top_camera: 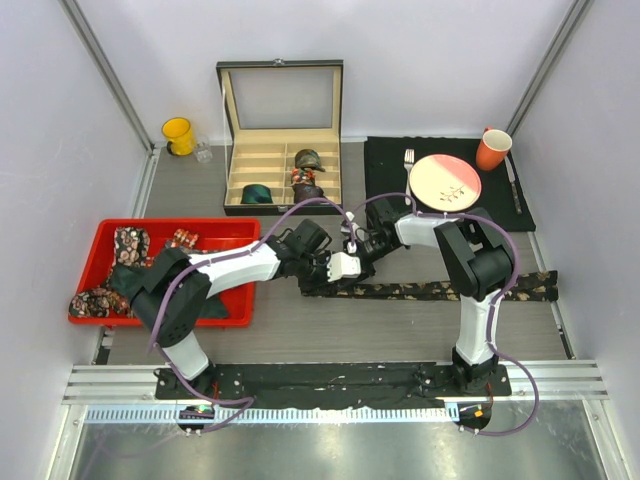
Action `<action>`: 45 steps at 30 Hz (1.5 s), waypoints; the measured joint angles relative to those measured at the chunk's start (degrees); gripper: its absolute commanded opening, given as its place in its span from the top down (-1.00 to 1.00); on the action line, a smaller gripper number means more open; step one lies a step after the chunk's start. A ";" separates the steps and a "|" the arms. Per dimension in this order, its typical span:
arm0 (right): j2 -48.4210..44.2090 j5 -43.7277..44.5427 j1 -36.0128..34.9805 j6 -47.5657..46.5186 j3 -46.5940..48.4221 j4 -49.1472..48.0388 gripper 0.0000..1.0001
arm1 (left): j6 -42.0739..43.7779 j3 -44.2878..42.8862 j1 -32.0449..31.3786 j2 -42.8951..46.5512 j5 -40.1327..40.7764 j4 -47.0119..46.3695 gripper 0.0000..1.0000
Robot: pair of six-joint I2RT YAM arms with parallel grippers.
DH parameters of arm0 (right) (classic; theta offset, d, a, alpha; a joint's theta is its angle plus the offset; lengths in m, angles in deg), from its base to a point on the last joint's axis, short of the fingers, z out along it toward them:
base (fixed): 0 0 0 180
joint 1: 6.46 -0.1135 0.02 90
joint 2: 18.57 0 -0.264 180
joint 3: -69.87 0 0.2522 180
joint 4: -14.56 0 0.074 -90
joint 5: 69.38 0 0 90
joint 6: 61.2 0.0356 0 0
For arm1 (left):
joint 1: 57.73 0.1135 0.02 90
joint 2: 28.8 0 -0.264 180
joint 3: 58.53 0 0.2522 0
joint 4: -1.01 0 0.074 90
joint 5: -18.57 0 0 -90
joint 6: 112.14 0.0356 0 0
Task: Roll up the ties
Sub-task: Roll the tie at the center of the board.
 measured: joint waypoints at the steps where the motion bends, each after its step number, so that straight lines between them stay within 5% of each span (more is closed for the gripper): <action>1: 0.09 0.22 0.09 -0.48 0.09 0.52 0.99 | 0.13 0.00 0.02 0.02 -0.04 0.00 -0.12; 6: 0.85 1.75 0.42 -2.60 0.17 2.54 0.99 | 0.50 0.00 0.13 0.83 -0.81 0.66 -0.26; 17: 0.90 2.99 0.92 -4.13 0.17 3.93 0.95 | 1.29 -0.66 0.17 0.87 -1.11 1.14 0.29; 18: 0.90 2.99 1.03 -4.15 0.20 4.04 0.64 | 1.31 -0.66 0.17 0.87 -1.14 1.11 0.32; 21: 0.90 2.99 1.18 -3.98 0.20 4.37 0.12 | 1.44 -0.66 0.17 0.85 -1.33 1.09 0.37; 24: 0.90 2.91 1.22 -3.69 0.33 4.07 0.00 | 1.31 -0.74 0.17 0.70 -1.55 1.09 0.38; 38: 0.92 0.61 1.20 0.46 0.83 -0.50 0.23 | 0.33 -1.14 0.28 0.44 -2.82 1.05 0.40; 45: 0.92 -0.96 1.20 1.03 0.81 -0.70 0.14 | -0.76 -1.20 0.28 0.44 -2.95 0.98 0.43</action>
